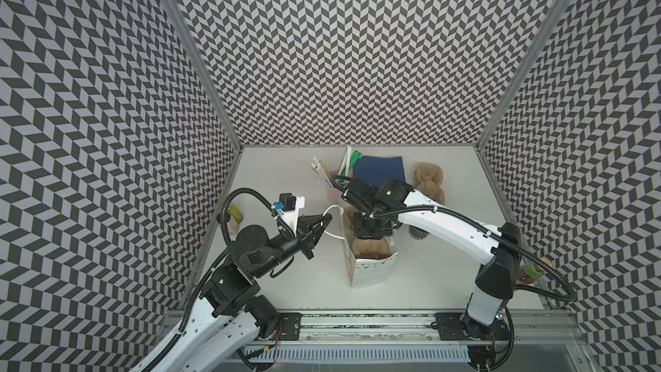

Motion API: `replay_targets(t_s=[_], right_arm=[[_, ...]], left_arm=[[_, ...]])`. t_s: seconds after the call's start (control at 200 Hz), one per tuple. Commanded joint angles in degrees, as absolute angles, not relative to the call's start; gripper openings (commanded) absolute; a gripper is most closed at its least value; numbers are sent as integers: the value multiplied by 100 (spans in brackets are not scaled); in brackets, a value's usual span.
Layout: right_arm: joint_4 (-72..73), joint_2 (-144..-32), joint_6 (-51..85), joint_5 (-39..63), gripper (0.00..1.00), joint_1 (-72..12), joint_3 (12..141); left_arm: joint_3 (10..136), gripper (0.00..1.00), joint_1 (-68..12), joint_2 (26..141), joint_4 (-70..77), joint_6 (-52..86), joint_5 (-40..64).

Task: Pack a coffee takeout order
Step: Place the cup tray in the takeout bag.

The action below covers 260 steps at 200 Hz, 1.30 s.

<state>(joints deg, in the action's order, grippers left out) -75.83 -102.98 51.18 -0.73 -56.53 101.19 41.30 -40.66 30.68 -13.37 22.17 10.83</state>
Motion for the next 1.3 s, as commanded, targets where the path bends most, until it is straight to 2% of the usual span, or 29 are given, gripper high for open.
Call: replay_targets(t_s=[0.0, 0.796, 1.041, 1.201, 1.297], right_arm=[[-7587, -10318, 5089, -246, 0, -5749, 10160], [-7594, -10416, 4740, -501, 0, -6007, 10002], [-7594, -10417, 4702, -515, 14, -6047, 10010], [-7594, -10445, 4643, -522, 19, -6082, 10028], [-7598, -10415, 4632, -612, 28, -6091, 10026]], left_arm=[[4122, 0, -4017, 3033, -1362, 2232, 1021], [4137, 0, -3700, 3076, -1426, 2223, 981], [4140, 0, -3674, 3103, -1420, 2215, 1014], [4140, 0, -3665, 3103, -1424, 2215, 1029], [4140, 0, -3656, 3094, -1415, 2215, 1030]])
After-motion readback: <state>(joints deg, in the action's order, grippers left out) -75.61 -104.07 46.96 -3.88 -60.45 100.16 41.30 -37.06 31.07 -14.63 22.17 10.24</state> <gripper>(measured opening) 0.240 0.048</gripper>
